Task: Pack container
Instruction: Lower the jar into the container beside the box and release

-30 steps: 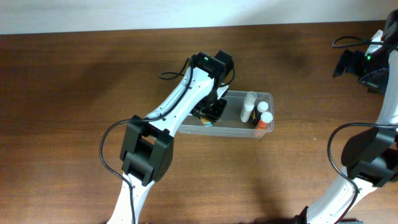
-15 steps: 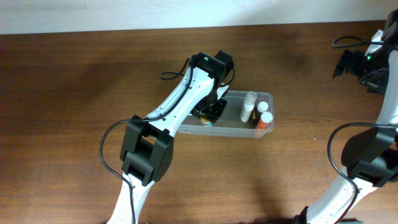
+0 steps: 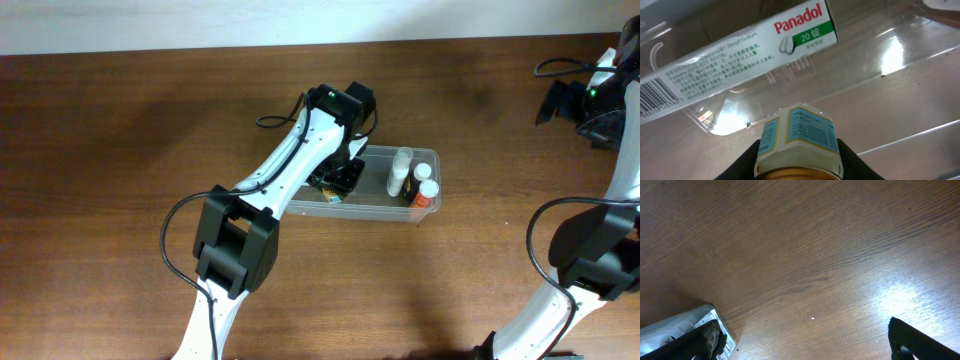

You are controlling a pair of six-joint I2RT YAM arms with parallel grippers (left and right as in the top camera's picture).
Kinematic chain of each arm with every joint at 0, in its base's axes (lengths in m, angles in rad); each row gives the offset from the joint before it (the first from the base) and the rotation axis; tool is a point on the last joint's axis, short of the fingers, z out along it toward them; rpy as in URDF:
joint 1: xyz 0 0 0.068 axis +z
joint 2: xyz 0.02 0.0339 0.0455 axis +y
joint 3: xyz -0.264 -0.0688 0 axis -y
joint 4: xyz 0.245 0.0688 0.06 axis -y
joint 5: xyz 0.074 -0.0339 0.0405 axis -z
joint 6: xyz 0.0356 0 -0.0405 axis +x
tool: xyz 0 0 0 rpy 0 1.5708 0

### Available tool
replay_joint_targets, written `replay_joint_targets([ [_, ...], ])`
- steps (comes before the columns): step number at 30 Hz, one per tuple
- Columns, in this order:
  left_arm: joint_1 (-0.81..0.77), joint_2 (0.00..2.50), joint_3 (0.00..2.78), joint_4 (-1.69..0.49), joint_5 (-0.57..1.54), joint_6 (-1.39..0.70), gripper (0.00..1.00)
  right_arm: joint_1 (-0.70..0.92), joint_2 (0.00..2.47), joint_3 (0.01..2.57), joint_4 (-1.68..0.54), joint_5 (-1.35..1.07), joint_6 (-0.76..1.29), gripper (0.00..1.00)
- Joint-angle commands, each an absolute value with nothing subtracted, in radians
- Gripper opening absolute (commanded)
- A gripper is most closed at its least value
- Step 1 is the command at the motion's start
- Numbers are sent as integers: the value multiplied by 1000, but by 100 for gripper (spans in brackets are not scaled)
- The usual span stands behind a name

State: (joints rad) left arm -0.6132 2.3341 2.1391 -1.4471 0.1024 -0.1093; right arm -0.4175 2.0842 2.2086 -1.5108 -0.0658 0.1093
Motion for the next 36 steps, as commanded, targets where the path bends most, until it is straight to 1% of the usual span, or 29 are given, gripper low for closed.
replay_joint_targets([
  [1, -619, 2341, 2144, -1439, 120, -118, 35, -416, 2067, 2226, -1511, -68, 121, 98],
  [36, -619, 2341, 2117, -1418, 150, -119, 35, -416, 2067, 2226, -1510, -68, 121, 99],
])
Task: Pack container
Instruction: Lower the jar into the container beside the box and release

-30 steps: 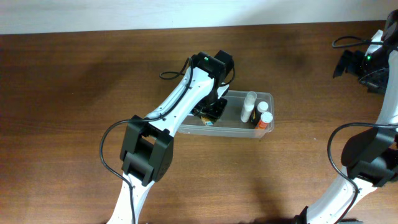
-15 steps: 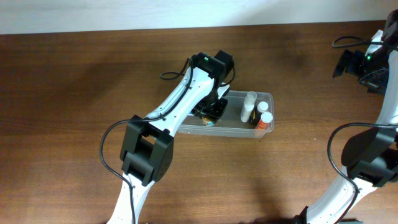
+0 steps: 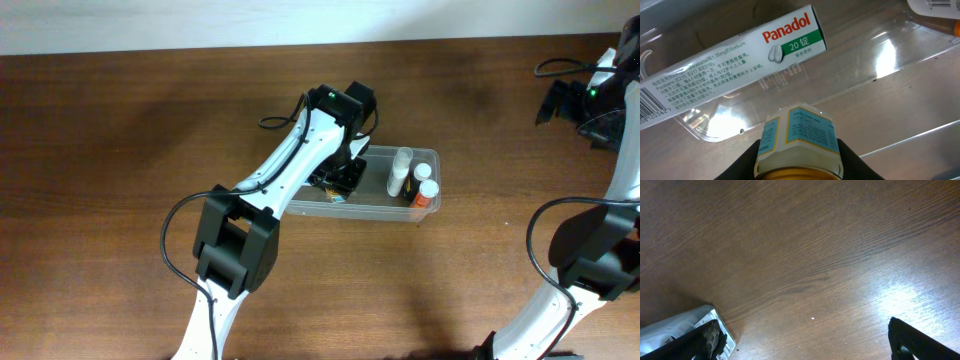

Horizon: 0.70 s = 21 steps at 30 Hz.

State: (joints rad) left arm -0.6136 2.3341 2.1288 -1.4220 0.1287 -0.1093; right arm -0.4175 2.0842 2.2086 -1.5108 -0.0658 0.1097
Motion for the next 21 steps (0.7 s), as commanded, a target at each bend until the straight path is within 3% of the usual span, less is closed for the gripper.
replay_joint_targets([
  [1, -619, 2341, 2110, -1414, 150, -119, 35, -416, 2067, 2226, -1510, -68, 121, 98],
  [14, -619, 2341, 2078, -1401, 150, -118, 36, -416, 2067, 2226, -1510, -68, 121, 98],
  [16, -619, 2341, 2078, -1401, 150, -118, 48, -416, 2067, 2226, -1511, -68, 121, 98],
  [21, -619, 2341, 2078, -1399, 150, -118, 49, -416, 2067, 2226, -1510, -68, 121, 98],
])
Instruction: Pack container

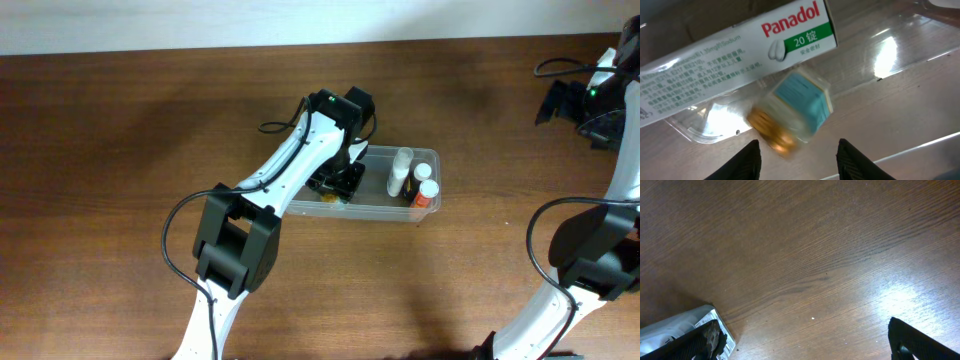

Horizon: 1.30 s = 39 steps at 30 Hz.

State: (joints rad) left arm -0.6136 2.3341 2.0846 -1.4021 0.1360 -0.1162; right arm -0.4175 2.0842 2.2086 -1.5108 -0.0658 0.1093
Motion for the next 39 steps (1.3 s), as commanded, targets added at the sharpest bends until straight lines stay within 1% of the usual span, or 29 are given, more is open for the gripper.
replay_joint_targets([
  [1, -619, 2341, 2078, -1399, 150, -118, 49, -416, 2067, 2226, -1511, -68, 121, 98],
  [17, -619, 2341, 2091, -1397, 137, -117, 48, -416, 2067, 2226, -1510, -68, 121, 98],
  [21, -619, 2341, 2171, -1428, 129, -101, 49, -416, 2067, 2226, -1511, -68, 121, 98],
  [26, -619, 2341, 2343, -1521, 67, -100, 50, -416, 2067, 2226, -1511, -68, 121, 98],
  [32, -619, 2341, 2574, -1689, -25, -106, 59, -416, 2067, 2226, -1511, -68, 121, 98],
  [37, -617, 2278, 2598, -1688, -52, -119, 66, -416, 2067, 2226, -1510, -68, 121, 98],
  [39, -613, 2251, 2598, -1688, -85, -119, 77, -416, 2067, 2226, -1511, -68, 121, 98],
])
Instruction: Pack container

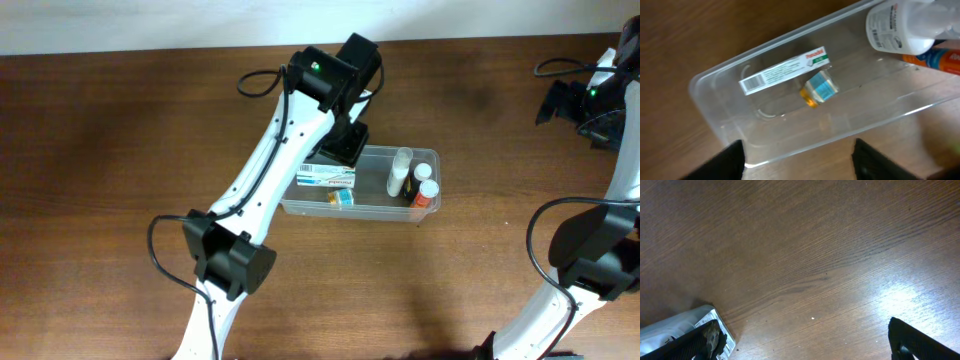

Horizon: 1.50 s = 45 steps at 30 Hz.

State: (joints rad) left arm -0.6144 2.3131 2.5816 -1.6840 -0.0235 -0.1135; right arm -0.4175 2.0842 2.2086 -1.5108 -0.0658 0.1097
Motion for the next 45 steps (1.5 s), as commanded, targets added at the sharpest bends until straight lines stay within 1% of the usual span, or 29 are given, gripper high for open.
replay_joint_targets([
  [1, -610, 2236, 2598, -1688, -104, -118, 81, -416, 2067, 2226, -1511, -68, 121, 98],
  [3, -604, 2208, 2598, -1688, -138, -118, 85, -416, 2067, 2226, -1511, -68, 121, 98],
  [4, -601, 2194, 2597, -1688, -150, -118, 95, -416, 2067, 2226, -1511, -68, 121, 98],
  [5, -596, 2179, 2597, -1688, -165, -119, 99, -416, 2067, 2226, -1510, -68, 121, 98],
  [12, -554, 2072, 2582, -1688, -181, -119, 99, -416, 2067, 2226, -1511, -68, 121, 98],
  [20, -551, 1884, 2477, -1688, -199, -118, 99, -416, 2067, 2226, -1510, -68, 121, 98],
  [24, -551, 1833, 2466, -1687, -199, -118, 99, -416, 2067, 2226, -1511, -68, 121, 98],
  [42, -551, 1825, 2463, -1687, -189, -118, 99, -416, 2067, 2226, -1511, -68, 121, 98],
  [45, -548, 1825, 2431, -1687, -218, -117, 99, -416, 2067, 2226, -1511, -68, 121, 98],
])
